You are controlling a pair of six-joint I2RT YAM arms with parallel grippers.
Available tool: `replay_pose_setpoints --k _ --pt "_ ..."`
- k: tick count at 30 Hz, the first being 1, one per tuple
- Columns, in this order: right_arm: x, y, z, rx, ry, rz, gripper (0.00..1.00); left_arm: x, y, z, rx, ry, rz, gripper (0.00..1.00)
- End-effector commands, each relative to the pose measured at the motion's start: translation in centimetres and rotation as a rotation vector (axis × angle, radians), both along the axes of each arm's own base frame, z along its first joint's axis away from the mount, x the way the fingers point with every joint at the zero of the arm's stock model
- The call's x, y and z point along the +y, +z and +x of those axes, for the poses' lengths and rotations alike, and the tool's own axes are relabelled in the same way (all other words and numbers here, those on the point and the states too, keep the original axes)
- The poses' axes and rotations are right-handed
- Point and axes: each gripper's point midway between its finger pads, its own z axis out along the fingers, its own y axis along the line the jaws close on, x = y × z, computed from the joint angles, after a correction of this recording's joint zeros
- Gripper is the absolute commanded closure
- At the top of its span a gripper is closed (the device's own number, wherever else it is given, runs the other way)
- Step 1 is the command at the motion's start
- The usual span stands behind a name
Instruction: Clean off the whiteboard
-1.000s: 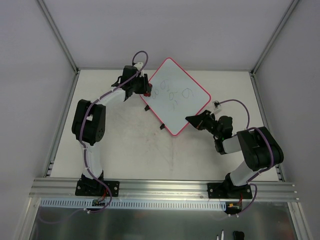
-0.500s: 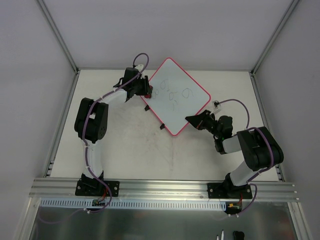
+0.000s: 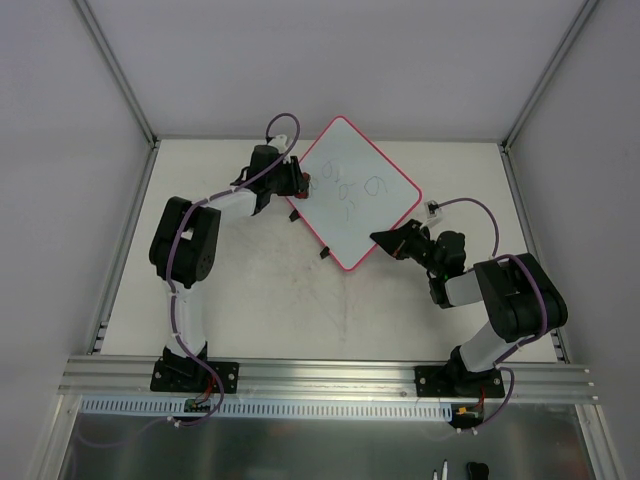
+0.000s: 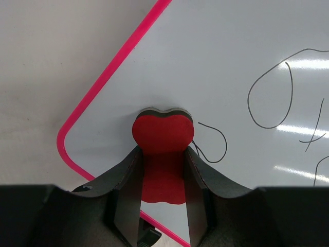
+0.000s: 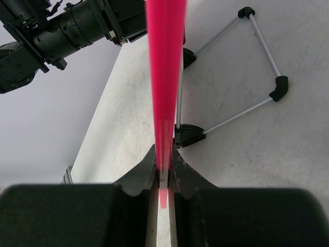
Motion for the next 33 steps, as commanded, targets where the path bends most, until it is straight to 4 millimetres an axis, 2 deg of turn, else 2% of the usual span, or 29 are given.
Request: replay_pose_setpoints --k 1,6,9,14,20,22,23,24,26,28,33 --pt "0.9 6.7 0.4 -0.315 0.044 0.044 1.0 -2.0 -1.2 -1.9 0.034 -0.035 -0.021 0.71" --pt "0.9 6.8 0.4 -0.319 0.045 0.044 1.0 -2.8 -1.8 -3.6 0.046 -0.049 -0.02 0.71" --pt "1.0 6.8 0.3 -0.318 0.05 0.043 1.0 -3.5 -1.4 -4.9 0.038 -0.059 -0.013 0.71" --pt "1.1 6.8 0.3 -0.32 0.054 0.043 1.0 -6.2 -0.7 -7.1 0.039 -0.138 -0.035 0.71" --pt "1.1 6.8 0.3 -0.323 0.057 0.042 1.0 -8.6 0.2 -8.8 0.021 -0.216 -0.04 0.7" --pt "1.1 6.8 0.3 -0.322 0.057 0.042 1.0 -8.9 0.4 -8.5 0.005 -0.223 -0.034 0.69" --pt "1.1 6.8 0.3 -0.322 0.057 0.042 1.0 -8.7 -0.2 -8.4 0.019 -0.219 -0.011 0.69" --pt "1.2 6.9 0.2 -0.324 0.06 0.043 1.0 -8.9 0.6 -7.7 0.004 -0.219 -0.005 0.69" --pt "1.2 6.8 0.1 -0.322 0.062 0.043 1.0 -8.3 0.2 -7.0 0.021 -0.207 0.013 0.68" --pt "1.2 6.9 0.2 -0.325 0.06 0.043 1.0 -7.9 0.7 -5.9 0.017 -0.19 0.007 0.68" --pt "1.2 6.9 0.1 -0.325 0.063 0.042 1.0 -4.3 2.0 -2.4 0.025 -0.105 -0.018 0.68"
